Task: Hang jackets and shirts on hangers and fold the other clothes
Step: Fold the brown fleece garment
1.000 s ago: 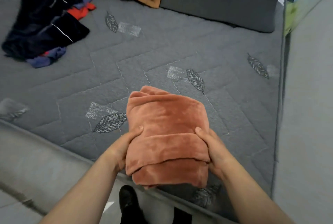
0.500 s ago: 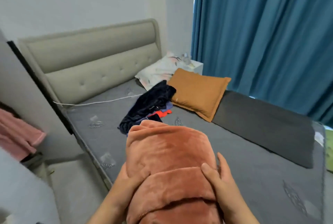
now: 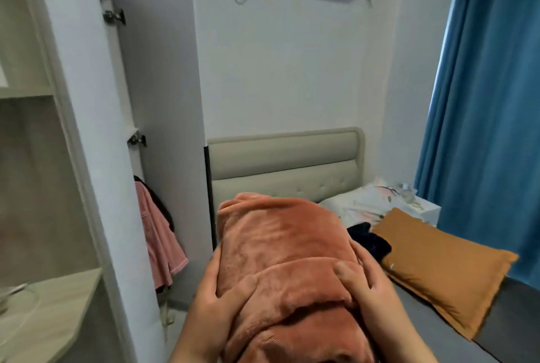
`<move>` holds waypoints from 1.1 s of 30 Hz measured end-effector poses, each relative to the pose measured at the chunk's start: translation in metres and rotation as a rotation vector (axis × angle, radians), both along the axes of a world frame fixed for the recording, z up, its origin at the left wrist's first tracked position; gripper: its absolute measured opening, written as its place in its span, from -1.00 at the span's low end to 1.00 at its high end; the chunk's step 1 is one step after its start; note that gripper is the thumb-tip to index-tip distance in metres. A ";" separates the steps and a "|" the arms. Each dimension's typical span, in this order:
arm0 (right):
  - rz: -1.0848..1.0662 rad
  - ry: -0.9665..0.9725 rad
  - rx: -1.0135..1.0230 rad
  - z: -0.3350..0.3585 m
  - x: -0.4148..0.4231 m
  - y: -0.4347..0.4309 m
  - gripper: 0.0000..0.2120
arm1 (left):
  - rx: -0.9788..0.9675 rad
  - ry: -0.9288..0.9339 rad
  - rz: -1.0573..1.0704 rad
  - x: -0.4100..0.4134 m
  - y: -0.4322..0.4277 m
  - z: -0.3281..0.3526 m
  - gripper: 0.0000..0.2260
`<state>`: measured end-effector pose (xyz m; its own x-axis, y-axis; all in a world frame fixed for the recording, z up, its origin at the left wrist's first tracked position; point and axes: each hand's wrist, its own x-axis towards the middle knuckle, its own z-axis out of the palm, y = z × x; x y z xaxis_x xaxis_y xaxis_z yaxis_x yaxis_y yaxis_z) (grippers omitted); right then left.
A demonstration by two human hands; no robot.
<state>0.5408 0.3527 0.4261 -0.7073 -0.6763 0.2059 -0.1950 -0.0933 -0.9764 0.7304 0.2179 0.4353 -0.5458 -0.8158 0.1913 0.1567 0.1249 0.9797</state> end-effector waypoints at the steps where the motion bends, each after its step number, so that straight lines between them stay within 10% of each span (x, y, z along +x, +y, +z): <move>1: 0.002 0.016 -0.008 0.002 0.006 -0.013 -0.12 | -0.011 0.000 0.003 0.007 -0.010 -0.002 -0.11; 9: 0.085 0.053 -0.055 0.010 0.034 -0.085 -0.08 | 0.023 0.122 0.058 0.041 -0.073 0.003 -0.40; 19: 0.166 0.176 -0.032 0.022 -0.008 -0.167 -0.10 | 0.030 0.041 -0.056 0.011 -0.150 0.016 -0.17; 33: 0.244 0.179 -0.182 0.044 -0.074 -0.373 -0.14 | -0.194 -0.093 0.468 -0.064 -0.295 0.045 0.05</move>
<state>0.4673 -0.0204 0.4703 -0.4708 -0.7620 0.4445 -0.3121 -0.3274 -0.8919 0.6660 -0.0771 0.4805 -0.1524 -0.9310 0.3317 -0.0464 0.3420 0.9386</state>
